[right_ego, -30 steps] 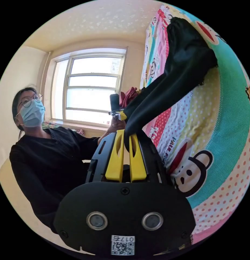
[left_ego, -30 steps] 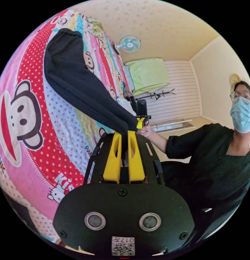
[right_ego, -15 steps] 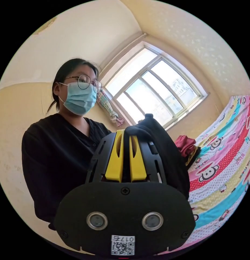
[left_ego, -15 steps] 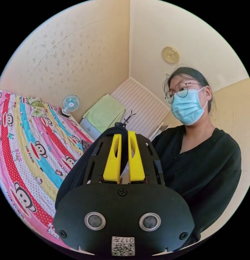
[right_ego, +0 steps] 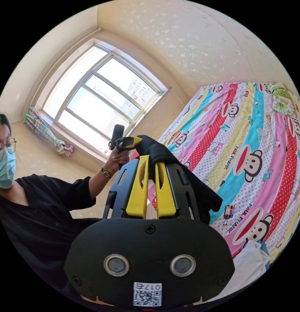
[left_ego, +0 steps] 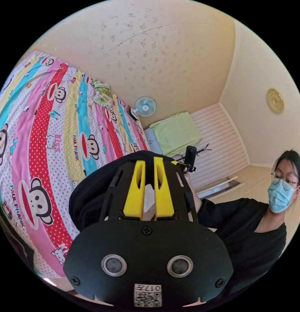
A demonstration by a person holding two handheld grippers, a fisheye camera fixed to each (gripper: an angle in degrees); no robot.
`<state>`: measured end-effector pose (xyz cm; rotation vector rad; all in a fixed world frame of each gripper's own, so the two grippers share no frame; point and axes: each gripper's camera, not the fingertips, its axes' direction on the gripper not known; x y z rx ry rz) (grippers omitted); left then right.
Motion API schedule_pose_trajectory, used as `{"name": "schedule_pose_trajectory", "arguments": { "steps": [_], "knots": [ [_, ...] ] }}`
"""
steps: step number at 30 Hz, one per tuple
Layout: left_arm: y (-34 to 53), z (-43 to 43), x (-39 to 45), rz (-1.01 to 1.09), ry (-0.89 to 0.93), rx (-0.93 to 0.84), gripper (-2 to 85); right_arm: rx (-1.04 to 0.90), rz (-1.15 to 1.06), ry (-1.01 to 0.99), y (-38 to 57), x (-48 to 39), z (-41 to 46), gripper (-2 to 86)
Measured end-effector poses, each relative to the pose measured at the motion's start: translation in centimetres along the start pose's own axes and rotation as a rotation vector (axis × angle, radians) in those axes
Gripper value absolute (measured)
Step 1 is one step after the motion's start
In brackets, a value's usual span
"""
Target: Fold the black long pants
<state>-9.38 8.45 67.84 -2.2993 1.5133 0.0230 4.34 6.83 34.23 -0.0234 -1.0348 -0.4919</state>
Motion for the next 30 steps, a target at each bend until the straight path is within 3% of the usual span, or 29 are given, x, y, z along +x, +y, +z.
{"name": "schedule_pose_trajectory", "arguments": {
  "steps": [4,9,12,16,20,24,26,30],
  "knots": [
    [7.0,5.8,-4.4,-0.082,-0.186,-0.163,5.6,-0.149,0.134,0.104,7.0,3.8,6.9,2.6],
    [15.3,9.8,-10.0,-0.352,-0.249,-0.309,12.5,-0.377,0.377,0.217,16.3,8.2,12.8,9.0],
    [17.0,8.6,-12.0,-0.437,-0.191,-0.218,14.2,-0.34,0.523,0.155,18.7,10.8,12.5,13.1],
    [14.8,8.1,-16.2,-0.476,-0.176,-0.106,16.6,-0.141,0.7,-0.011,18.7,16.2,12.3,19.2],
    [12.8,12.0,-21.9,-0.539,-0.093,-0.186,18.8,-0.119,0.825,-0.117,18.2,21.5,16.8,22.5],
    [13.8,14.3,-22.9,-0.568,-0.053,-0.176,18.1,-0.137,0.847,-0.039,18.3,21.9,18.9,21.9],
    [14.7,14.7,-21.2,-0.556,-0.089,-0.171,16.0,-0.146,0.832,-0.176,18.7,20.8,19.8,18.3],
    [17.3,14.1,-19.7,-0.611,-0.019,-0.19,11.3,-0.225,0.839,-0.134,20.1,18.5,19.8,14.3]
  ]
}}
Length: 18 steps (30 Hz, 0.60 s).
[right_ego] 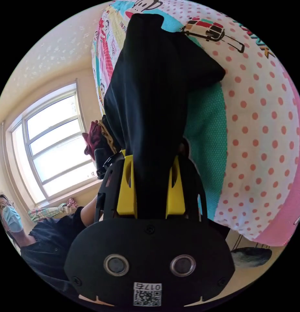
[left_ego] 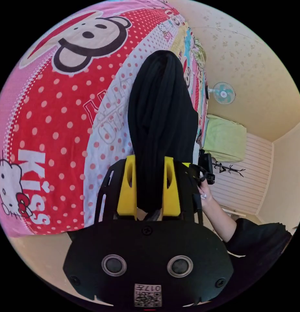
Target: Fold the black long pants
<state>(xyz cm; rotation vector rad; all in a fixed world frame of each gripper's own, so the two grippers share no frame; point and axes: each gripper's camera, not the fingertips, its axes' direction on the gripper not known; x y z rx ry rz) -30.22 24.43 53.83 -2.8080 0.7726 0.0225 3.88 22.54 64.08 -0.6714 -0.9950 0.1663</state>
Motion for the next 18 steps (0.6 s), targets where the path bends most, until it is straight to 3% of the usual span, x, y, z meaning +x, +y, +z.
{"name": "schedule_pose_trajectory", "arguments": {
  "steps": [4,9,16,18],
  "knots": [
    [5.1,-3.4,2.0,0.092,0.049,-0.016,9.6,-0.137,-0.073,-0.152,4.1,-2.1,0.2,11.9],
    [8.8,-11.3,5.0,0.094,0.141,0.136,9.6,-0.152,-0.222,-0.32,6.6,-8.7,0.7,11.4],
    [8.2,-24.6,11.0,0.31,-0.039,0.414,9.9,-0.189,-0.589,-0.315,3.7,-22.2,3.2,11.6],
    [6.9,-27.0,11.1,0.288,-0.125,0.469,10.7,-0.165,-0.628,-0.263,2.0,-24.5,4.2,12.1]
  ]
}}
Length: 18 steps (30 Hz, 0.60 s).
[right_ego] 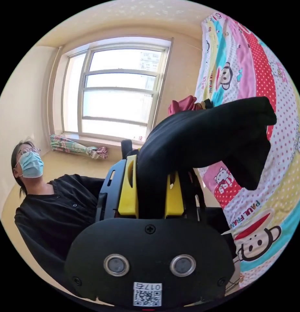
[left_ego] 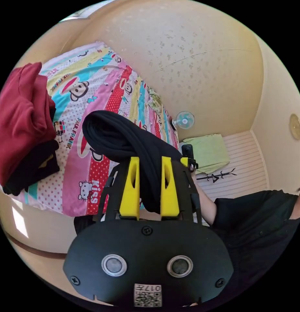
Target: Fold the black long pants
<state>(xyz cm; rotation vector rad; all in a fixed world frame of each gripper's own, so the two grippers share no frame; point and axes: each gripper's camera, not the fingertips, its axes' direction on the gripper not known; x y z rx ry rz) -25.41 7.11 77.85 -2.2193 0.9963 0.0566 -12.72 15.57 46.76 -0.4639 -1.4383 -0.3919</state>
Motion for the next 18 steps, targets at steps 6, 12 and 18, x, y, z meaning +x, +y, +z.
{"name": "schedule_pose_trajectory", "arguments": {
  "steps": [6,12,18],
  "knots": [
    [-1.3,-0.1,-8.6,-0.372,-0.282,-0.231,15.5,-0.044,0.246,0.528,-4.0,2.7,1.0,12.5],
    [8.1,4.0,-15.3,-0.53,-0.204,-0.603,15.1,-0.118,0.367,0.536,7.5,2.7,-0.5,7.1],
    [13.6,7.5,-19.5,-0.733,0.105,-0.683,12.0,0.067,0.705,0.514,23.2,1.8,-5.6,2.6]
  ]
}}
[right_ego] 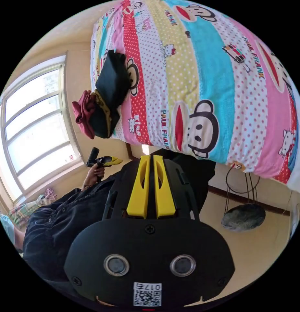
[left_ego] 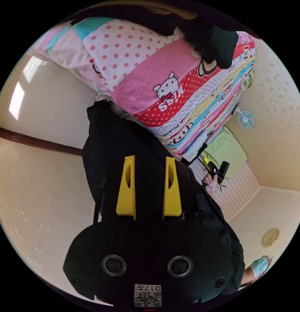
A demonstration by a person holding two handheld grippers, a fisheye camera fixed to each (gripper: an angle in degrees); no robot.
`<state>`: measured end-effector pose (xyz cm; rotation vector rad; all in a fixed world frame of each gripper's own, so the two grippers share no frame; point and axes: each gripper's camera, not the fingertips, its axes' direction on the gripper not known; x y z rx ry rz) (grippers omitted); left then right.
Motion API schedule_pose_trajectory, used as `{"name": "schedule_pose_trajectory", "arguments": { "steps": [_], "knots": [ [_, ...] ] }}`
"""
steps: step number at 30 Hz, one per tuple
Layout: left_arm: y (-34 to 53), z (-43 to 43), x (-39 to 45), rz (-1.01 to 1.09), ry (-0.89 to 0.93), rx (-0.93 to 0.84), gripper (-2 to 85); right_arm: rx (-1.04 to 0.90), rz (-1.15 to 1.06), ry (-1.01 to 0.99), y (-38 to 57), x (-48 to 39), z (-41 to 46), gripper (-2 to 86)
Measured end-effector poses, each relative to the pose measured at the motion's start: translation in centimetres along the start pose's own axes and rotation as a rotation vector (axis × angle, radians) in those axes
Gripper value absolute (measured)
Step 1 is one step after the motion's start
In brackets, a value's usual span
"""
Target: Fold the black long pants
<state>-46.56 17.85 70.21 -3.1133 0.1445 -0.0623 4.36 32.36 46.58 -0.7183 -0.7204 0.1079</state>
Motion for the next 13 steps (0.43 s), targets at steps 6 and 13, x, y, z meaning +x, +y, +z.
{"name": "schedule_pose_trajectory", "arguments": {
  "steps": [6,13],
  "knots": [
    [-3.5,2.0,9.3,0.267,-0.195,-0.121,0.1,0.424,0.156,-0.139,9.5,3.9,-8.2,0.9],
    [1.4,10.5,25.3,0.839,-0.408,-0.21,-1.0,0.642,0.247,0.126,17.9,6.5,-13.4,0.7]
  ]
}}
